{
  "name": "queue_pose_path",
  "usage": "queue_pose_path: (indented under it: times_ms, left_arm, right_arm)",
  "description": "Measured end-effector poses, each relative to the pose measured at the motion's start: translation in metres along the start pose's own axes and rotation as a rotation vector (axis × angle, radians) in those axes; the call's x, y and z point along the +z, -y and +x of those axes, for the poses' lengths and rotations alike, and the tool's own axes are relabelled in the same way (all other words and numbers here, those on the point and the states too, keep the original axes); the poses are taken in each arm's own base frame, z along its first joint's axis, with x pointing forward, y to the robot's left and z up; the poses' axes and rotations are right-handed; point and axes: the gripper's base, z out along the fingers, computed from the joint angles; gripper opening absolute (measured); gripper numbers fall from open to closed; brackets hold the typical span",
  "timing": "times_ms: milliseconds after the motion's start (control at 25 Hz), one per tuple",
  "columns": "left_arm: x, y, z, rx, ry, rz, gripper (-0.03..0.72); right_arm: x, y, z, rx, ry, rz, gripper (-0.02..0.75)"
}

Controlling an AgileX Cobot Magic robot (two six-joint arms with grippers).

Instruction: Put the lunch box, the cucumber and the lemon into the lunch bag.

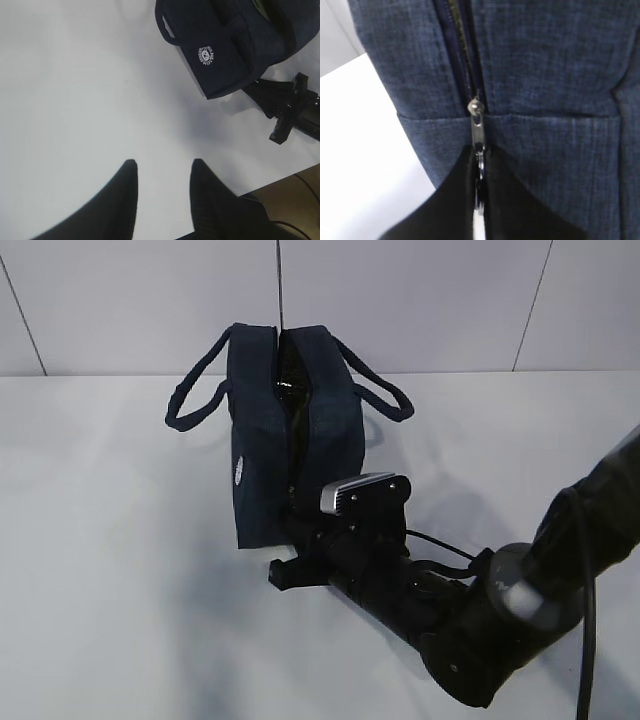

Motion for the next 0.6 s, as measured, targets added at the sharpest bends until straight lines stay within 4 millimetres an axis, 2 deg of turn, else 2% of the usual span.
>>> queue_pose_path:
  times_ms: [360,520,600]
  left_arm:
    - [0.016,0.000,-0.006,-0.029,-0.038,0.051,0.237]
    - [0.039,0.001,-0.006,-0.047,-0.096,0.127,0.238]
    - [0.055,-0.002,0.001,-0.065,-0.152,0.137,0.239]
  right_arm:
    - [-0.005,0.001,0.004,0.004,-0.018,0.001,0.000]
    - [-0.007,0.001,0.005,0.011,-0.022,-0.004,0.000]
    - [-0.008,-0.001,0.003,0.010,-0.021,-0.015,0.000]
